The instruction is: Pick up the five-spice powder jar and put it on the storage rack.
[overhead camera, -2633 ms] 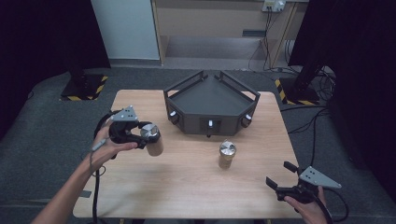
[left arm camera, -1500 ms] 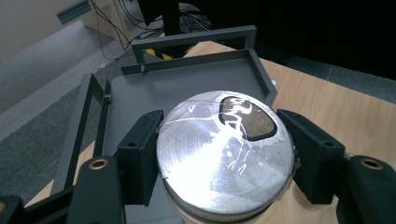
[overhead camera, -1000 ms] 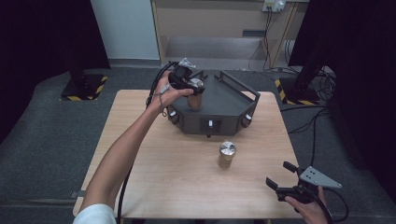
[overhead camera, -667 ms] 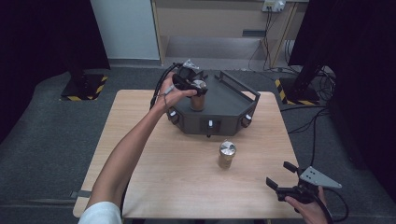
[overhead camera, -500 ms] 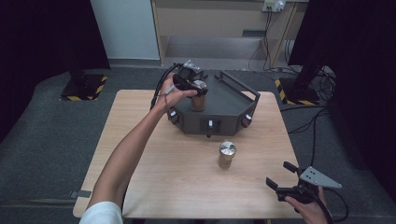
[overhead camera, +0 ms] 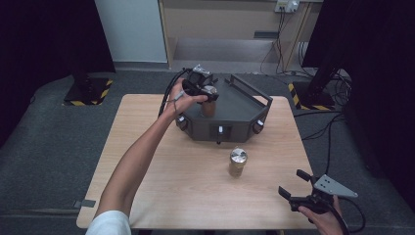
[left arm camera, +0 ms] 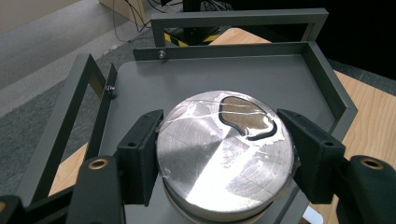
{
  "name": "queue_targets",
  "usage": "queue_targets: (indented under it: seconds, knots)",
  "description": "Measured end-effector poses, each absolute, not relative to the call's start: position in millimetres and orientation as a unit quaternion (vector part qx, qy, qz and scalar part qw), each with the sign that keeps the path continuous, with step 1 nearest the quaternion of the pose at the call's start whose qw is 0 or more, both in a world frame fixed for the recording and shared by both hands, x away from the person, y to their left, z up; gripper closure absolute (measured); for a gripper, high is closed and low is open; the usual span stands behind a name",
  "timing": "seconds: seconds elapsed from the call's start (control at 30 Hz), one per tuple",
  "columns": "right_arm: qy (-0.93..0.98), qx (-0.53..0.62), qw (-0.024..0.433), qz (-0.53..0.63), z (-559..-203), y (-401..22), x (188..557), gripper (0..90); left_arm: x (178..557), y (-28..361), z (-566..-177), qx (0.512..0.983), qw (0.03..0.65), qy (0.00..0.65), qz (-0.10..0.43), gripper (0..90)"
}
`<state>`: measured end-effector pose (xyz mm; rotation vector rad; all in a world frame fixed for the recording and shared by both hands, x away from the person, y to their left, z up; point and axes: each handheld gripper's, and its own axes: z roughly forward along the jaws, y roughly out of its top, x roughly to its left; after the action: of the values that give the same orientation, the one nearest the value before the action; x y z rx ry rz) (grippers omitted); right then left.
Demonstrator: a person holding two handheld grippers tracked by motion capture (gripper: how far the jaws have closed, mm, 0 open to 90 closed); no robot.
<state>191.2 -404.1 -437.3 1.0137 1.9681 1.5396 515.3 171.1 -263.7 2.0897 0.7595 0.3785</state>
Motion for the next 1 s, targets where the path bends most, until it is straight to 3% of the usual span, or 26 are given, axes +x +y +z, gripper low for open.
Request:
queue_targets:
  seconds: [0.1, 0.2, 0.3, 1.0]
  knots:
    - [0.712, 0.367, 0.220, 0.557, -437, -404, 191, 2.4, 513, 169, -264, 0.835, 0.427, 0.310, 0.157, 31.6]
    - [0.712, 0.367, 0.220, 0.557, -437, -404, 191, 2.4, 514, 166, -263, 0.833, 0.419, 0.327, 0.153, 16.3]
    - [0.712, 0.366, 0.221, 0.557, -437, -404, 191, 2.4, 508, 166, -263, 0.825, 0.425, 0.333, 0.166, 8.5]
    - [0.714, 0.364, 0.218, 0.556, -437, -403, 192, 2.5, 466, 195, -235, 0.785, 0.508, 0.303, 0.187, 6.8]
